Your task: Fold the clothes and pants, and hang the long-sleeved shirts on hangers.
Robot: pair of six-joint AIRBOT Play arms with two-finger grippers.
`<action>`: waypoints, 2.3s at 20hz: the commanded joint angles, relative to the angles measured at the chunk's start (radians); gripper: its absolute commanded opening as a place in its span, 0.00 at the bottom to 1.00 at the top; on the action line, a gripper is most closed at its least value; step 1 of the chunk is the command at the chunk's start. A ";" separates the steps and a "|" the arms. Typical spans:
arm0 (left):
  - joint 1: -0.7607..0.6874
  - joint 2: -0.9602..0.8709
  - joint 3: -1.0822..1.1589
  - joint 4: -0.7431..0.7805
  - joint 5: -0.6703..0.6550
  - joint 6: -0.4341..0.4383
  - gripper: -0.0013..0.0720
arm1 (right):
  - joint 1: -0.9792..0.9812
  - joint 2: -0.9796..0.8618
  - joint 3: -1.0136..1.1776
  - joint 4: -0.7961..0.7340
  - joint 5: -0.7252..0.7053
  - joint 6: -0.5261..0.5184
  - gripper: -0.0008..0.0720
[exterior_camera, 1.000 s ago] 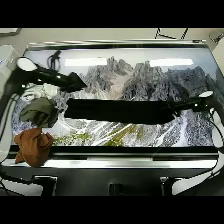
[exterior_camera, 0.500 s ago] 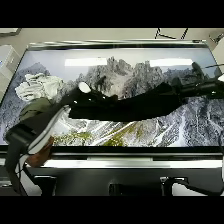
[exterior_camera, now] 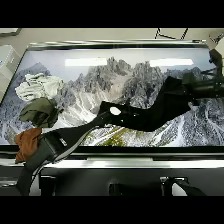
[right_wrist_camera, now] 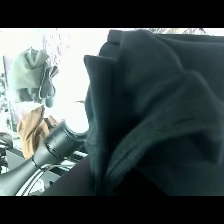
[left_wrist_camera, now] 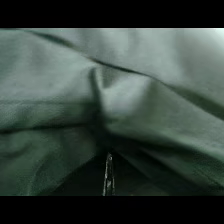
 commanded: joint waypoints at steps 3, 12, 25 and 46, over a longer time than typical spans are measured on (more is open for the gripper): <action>0.087 0.047 0.012 0.176 -0.012 0.041 0.04 | 0.038 -0.092 0.001 0.029 -0.013 -0.019 0.06; 0.657 0.569 0.012 0.922 -0.419 -0.054 0.04 | 0.479 -0.555 0.001 0.193 -0.462 -0.008 0.08; 0.777 0.835 0.012 1.052 -0.509 -0.032 0.04 | 0.046 -0.468 -0.054 -0.362 -0.092 0.031 0.94; 0.721 0.832 0.012 1.048 -0.493 -0.086 0.04 | -0.182 -0.516 0.220 0.121 -0.167 -0.206 0.06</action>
